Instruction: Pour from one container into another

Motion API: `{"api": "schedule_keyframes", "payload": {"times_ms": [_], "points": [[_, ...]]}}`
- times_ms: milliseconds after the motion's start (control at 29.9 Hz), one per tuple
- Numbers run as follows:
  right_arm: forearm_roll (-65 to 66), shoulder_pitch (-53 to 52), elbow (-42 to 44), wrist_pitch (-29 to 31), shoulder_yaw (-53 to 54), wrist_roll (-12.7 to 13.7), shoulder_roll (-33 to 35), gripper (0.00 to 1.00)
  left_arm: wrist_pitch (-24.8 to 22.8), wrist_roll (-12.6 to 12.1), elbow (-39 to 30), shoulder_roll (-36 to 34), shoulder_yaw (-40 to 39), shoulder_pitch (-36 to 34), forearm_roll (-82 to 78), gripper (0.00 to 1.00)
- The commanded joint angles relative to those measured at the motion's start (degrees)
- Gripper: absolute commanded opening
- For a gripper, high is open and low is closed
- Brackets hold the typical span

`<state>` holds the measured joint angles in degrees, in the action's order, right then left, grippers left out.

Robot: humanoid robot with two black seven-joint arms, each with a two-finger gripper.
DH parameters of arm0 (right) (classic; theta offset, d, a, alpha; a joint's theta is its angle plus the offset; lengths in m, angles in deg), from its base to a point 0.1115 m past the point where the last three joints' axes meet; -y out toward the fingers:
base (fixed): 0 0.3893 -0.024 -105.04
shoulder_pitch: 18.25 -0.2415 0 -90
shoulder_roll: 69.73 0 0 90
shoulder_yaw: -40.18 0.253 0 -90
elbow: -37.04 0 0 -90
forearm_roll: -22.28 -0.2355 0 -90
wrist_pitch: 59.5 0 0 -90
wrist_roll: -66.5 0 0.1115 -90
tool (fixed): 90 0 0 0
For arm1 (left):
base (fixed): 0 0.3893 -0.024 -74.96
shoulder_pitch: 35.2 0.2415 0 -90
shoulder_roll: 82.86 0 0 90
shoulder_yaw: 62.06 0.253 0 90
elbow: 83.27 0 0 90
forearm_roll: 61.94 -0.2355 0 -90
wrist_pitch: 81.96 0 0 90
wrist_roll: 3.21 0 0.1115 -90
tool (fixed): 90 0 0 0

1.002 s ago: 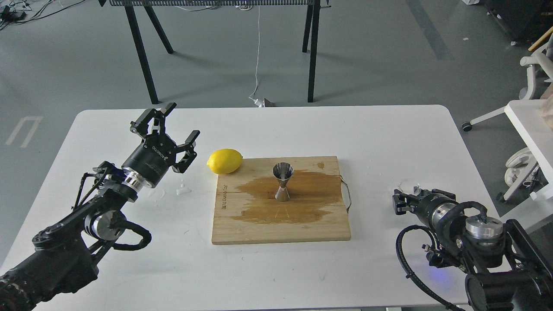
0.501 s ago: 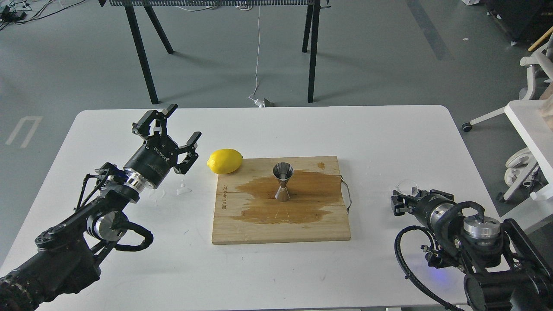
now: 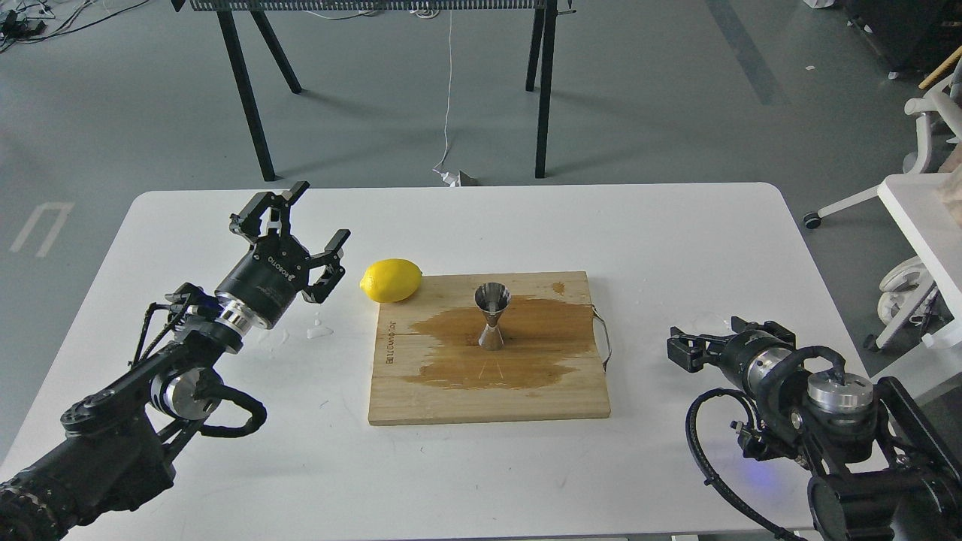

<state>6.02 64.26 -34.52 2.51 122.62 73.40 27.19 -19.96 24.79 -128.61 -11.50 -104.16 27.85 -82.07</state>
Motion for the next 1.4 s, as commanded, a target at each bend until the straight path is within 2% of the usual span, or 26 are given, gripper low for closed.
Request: {"api": "schedule_keyframes", "payload": {"times_ms": [0, 200, 367, 601, 735, 902, 1002, 1136, 1370], "points": [[0.0, 1.41, -3.31, -0.01, 0.35, 0.04, 0.46, 0.97, 0.0, 0.0, 0.0, 0.0, 0.0, -0.03, 0.0, 0.89], [0.09, 3.96, -11.66, -0.01, 0.18, -0.04, 3.79, 0.97, 0.0, 0.0, 0.35, -0.09, -0.09, 0.5, 0.0, 0.89], [2.28, 3.01, -14.48, -0.01, -2.45, -0.48, 6.52, 0.99, 0.0, 0.0, 0.7, -0.61, 0.0, 0.59, 0.0, 0.9], [19.14, -0.25, -15.28, 1.17, -7.55, -0.48, 7.49, 0.99, 0.0, 0.0, 0.79, -0.97, -0.09, 0.32, 0.0, 0.9], [21.62, -1.48, -11.6, 18.46, -7.56, -0.22, 8.54, 0.99, 0.0, 0.0, 0.7, -1.06, -0.09, 0.06, 0.0, 0.9], [21.45, -4.55, -2.37, 39.9, -6.77, -0.13, 10.22, 0.99, 0.0, 0.0, 0.61, -1.06, -0.09, -0.29, 0.0, 0.9], [21.36, -5.69, 4.47, 55.35, -5.54, -0.39, 10.22, 0.99, 0.0, 0.0, 0.7, -1.06, -0.18, -0.64, 0.0, 0.9], [19.26, -8.85, 13.97, 55.99, -5.0, -0.48, 10.04, 0.99, 0.0, 0.0, 0.7, -0.97, -0.09, -1.43, 0.09, 0.9], [16.17, -10.62, 18.21, 55.99, -6.59, -0.31, 9.69, 0.99, 0.0, 0.0, 0.7, -1.14, -0.7, -1.35, 0.62, 0.9]]}}
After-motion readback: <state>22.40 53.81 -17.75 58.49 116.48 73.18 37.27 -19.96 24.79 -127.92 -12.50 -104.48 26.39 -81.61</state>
